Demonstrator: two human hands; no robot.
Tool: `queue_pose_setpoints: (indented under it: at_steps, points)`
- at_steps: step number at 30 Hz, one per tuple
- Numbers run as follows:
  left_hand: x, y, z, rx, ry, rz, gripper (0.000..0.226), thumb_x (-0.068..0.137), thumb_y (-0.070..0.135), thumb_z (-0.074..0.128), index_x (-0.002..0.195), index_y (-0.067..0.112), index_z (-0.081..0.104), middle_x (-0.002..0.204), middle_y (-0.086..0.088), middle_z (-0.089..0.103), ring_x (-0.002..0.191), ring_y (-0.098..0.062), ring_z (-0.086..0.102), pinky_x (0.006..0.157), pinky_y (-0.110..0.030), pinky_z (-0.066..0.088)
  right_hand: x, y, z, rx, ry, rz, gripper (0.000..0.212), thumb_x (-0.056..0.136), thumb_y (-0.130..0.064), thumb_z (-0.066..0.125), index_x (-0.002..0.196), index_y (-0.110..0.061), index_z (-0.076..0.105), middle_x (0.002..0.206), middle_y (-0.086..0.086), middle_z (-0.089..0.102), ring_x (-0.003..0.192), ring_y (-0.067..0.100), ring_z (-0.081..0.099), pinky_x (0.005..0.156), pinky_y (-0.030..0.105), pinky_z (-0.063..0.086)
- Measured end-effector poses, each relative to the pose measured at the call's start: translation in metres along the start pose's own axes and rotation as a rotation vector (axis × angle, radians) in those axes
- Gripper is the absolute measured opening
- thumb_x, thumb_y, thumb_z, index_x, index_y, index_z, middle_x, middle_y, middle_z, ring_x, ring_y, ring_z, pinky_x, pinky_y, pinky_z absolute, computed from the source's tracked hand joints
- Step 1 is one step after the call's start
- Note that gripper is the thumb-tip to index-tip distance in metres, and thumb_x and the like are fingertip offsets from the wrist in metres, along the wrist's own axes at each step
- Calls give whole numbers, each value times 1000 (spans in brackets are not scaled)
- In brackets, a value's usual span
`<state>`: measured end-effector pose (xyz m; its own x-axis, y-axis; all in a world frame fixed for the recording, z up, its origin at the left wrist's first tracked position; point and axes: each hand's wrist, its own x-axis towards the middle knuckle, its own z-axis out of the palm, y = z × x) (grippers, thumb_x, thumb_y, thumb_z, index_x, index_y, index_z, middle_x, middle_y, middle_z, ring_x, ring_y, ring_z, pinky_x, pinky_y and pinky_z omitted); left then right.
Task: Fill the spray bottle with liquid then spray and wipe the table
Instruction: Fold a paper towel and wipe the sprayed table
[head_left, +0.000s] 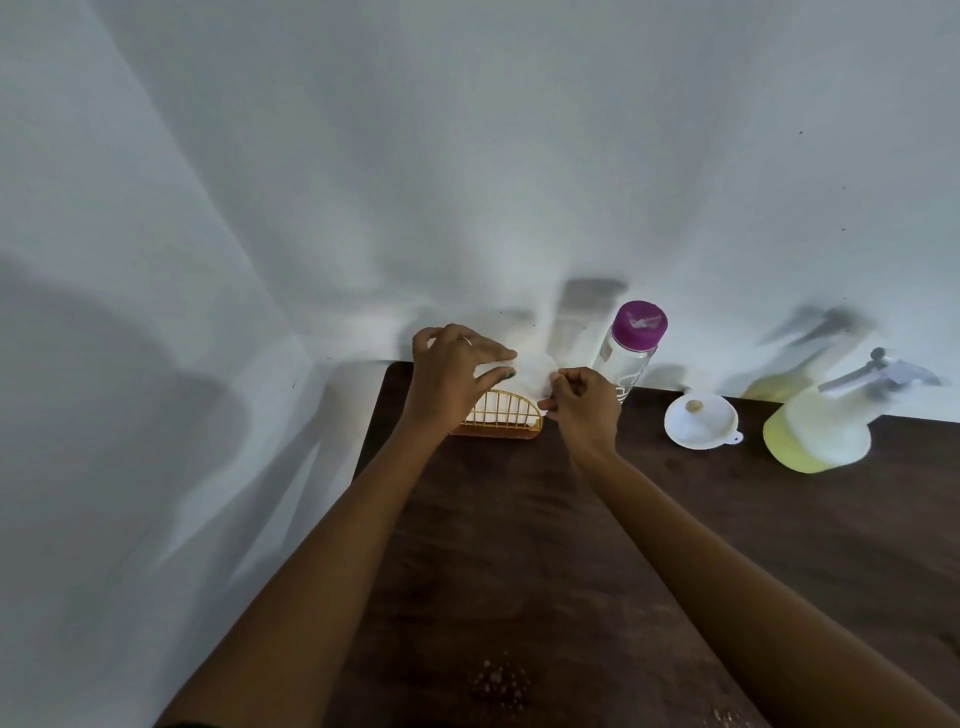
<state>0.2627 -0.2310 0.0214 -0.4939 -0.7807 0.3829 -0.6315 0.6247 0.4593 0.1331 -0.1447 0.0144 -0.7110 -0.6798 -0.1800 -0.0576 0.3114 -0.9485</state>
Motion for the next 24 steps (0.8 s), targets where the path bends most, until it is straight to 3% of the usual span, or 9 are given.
queue_pose_setpoints:
  at_steps: [4,9,13,15,19,22,24]
  points:
    - [-6,1,-1,12,-51,54,39,79,34,76,116,28,68,110,5,71,111,-18,60,100,-40,32,1,-1,1,-6,26,0,8,88,-8,62,90,-10,54,75,5,66,64,19,69,72,41,60]
    - [-8,0,2,77,-163,100,30,79,30,76,107,31,69,123,8,66,120,-19,52,100,-43,32,0,-1,3,-59,-38,-56,15,87,7,54,84,-8,53,81,13,63,65,20,67,58,21,55]
    - [-7,1,3,90,-181,46,16,80,34,73,96,31,70,130,10,60,126,-18,45,101,-43,27,-4,0,1,-83,-94,-53,23,87,6,49,87,-11,63,90,9,68,76,23,68,74,40,59]
    - [-6,1,3,78,-188,22,13,80,36,73,91,30,70,132,11,57,128,-16,42,102,-41,23,-7,1,-1,-104,-93,-50,24,83,3,50,87,-17,63,93,6,67,84,24,66,78,42,57]
    - [-5,1,3,74,-187,11,13,78,38,74,88,31,68,134,14,54,128,-15,40,102,-40,21,-14,3,-3,-171,-93,-158,14,78,-13,66,90,-21,65,109,6,55,88,20,59,82,35,53]
    - [-4,1,3,69,-223,18,22,77,41,74,97,35,66,138,14,49,132,-14,36,103,-40,19,-16,3,-3,-221,-105,-232,9,81,-21,72,85,-23,66,108,3,49,85,18,56,79,26,49]
    - [-3,-1,3,72,-258,28,30,77,41,74,105,38,64,143,14,44,135,-14,30,104,-41,16,-14,2,-3,-220,-83,-250,5,82,-21,72,84,-21,68,107,1,45,86,21,56,81,28,50]
